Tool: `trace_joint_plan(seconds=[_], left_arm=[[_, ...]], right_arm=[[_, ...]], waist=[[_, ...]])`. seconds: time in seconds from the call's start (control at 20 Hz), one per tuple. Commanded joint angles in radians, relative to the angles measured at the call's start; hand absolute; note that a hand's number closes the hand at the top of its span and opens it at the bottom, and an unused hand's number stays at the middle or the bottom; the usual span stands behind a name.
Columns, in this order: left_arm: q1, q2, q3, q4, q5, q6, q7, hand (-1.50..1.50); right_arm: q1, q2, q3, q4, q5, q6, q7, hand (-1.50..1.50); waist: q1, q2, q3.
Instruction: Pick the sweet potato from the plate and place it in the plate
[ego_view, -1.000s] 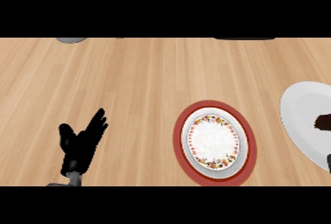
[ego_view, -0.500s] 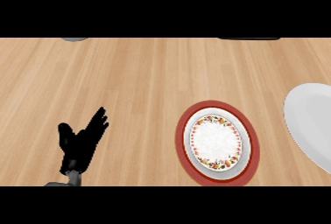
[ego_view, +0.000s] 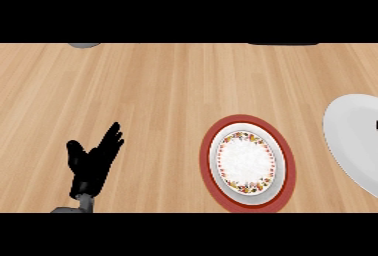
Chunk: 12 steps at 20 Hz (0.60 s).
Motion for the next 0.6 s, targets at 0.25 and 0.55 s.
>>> trace_joint_plan(seconds=[0.25, 0.55], left_arm=[[0.008, -0.024, -0.001, 0.010, -0.013, 0.010, -0.004, 0.00], [0.025, -0.011, 0.012, -0.026, -0.018, 0.014, 0.043, 0.00]], right_arm=[[0.067, 0.000, -0.252, 0.039, -0.281, 0.143, -0.342, -1.50], [0.212, 0.013, -0.244, -0.066, -0.373, 0.417, -0.331, -1.50]], waist=[[-0.020, -0.006, -0.006], [-0.034, -0.014, -0.009]])
